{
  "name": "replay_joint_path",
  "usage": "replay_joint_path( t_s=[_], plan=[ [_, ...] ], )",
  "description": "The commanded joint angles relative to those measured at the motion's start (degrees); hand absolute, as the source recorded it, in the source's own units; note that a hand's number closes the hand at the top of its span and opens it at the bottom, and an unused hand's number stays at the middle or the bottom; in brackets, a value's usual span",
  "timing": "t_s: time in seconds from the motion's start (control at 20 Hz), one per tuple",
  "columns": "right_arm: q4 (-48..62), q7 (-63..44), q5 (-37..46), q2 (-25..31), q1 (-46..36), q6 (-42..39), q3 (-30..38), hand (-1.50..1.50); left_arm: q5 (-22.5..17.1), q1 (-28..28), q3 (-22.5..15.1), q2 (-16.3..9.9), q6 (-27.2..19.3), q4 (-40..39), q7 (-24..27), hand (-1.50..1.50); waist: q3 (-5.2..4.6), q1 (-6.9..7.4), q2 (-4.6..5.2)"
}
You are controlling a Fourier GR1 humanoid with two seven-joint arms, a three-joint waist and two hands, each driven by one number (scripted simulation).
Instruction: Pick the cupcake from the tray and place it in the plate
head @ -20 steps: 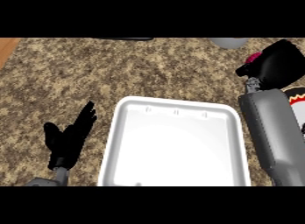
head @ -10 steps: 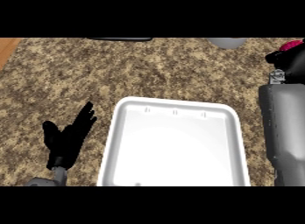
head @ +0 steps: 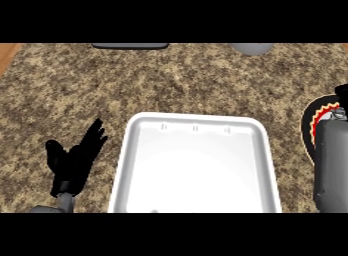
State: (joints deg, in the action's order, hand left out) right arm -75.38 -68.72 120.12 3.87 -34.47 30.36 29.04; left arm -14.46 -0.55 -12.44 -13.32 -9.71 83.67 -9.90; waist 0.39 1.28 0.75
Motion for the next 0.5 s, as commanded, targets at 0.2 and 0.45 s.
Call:
replay_joint_path(
  t_s=[0.2, 0.45],
  plan=[
    [-1.54, -8.3, -1.37, -1.23, 6.9, 17.16, 10.13, 1.5, 0.08, 0.1, 0.47, 0.74, -0.19, -2.03, -0.37, 0.0, -0.25, -1.24, -0.31],
    [1.42, -2.24, -6.07, 1.81, 6.07, 20.18, 16.24, 1.5, 1.37, -1.34, -0.22, 1.67, -1.53, -1.57, -2.12, 0.0, -0.29, -1.32, -0.43]
  ],
)
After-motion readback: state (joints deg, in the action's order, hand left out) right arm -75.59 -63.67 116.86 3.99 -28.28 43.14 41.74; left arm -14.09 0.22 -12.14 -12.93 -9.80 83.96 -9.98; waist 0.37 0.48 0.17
